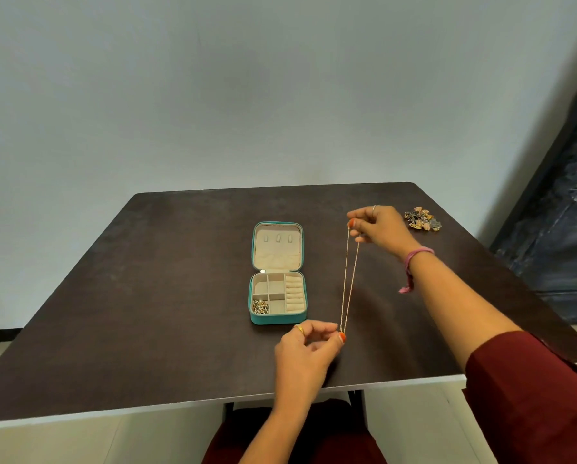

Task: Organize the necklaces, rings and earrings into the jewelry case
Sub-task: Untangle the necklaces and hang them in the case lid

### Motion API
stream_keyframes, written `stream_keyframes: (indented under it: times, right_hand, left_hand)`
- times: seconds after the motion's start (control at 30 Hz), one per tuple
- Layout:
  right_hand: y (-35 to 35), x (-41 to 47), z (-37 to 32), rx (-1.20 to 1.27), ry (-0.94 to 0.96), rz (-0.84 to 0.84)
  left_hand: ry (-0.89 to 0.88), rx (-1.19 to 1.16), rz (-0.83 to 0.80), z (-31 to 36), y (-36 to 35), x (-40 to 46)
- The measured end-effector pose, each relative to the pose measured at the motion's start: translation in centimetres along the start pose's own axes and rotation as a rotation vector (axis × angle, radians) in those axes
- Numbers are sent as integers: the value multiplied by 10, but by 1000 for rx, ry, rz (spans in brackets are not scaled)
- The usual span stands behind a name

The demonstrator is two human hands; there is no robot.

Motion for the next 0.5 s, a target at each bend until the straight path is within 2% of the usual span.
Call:
stream_keyframes:
  times: [0.33, 0.5]
  right_hand:
    - [-58, 17, 27, -344, 66, -27]
    - [-72, 28, 42, -434, 38, -85]
  left_hand:
    - [43, 306, -97, -3, -8, 7]
    - [41, 398, -140, 1, -14, 16]
Point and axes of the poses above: each hand's wrist, its own x-axis towards the middle knuckle, its own y-axis out of the back of the hand, z = x × y, the point moved 7 cm from there along x, towards the middle knuckle, and after that the axes turned 9 degrees about -y, right-handed, at the moved point
